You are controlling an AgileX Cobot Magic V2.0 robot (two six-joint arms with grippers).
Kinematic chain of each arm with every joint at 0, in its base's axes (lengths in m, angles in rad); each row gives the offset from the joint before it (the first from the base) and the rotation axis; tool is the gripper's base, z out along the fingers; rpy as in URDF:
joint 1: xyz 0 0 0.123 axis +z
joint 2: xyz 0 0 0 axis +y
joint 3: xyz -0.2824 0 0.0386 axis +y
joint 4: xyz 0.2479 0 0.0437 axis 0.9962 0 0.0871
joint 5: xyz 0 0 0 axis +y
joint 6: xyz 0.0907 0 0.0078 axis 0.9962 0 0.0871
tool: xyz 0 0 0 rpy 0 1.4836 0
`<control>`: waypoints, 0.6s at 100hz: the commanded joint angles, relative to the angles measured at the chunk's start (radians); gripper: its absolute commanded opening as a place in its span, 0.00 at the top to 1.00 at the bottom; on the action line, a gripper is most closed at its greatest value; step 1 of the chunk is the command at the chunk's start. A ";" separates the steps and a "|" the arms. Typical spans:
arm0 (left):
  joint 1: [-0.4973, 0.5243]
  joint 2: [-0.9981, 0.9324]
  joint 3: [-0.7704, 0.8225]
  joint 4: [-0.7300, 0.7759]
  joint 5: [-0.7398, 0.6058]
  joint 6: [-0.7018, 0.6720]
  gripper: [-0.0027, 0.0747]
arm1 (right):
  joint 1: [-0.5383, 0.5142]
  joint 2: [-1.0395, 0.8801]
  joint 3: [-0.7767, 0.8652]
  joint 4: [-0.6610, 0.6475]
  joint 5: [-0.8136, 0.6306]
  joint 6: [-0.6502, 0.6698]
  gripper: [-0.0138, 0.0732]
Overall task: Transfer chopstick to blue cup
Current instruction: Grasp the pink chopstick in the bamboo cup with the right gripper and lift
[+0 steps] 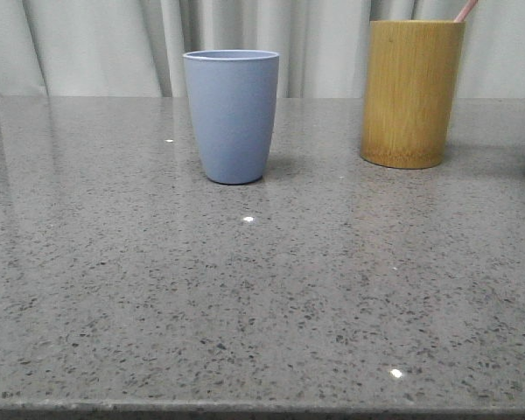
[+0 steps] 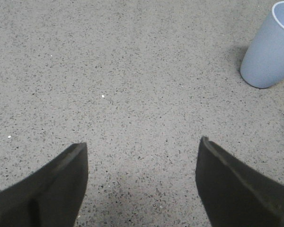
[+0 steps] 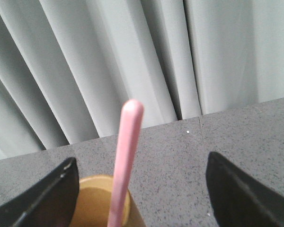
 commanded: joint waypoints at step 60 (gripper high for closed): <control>0.002 0.001 -0.024 -0.017 -0.061 -0.003 0.35 | 0.002 0.015 -0.076 -0.022 -0.119 0.068 0.53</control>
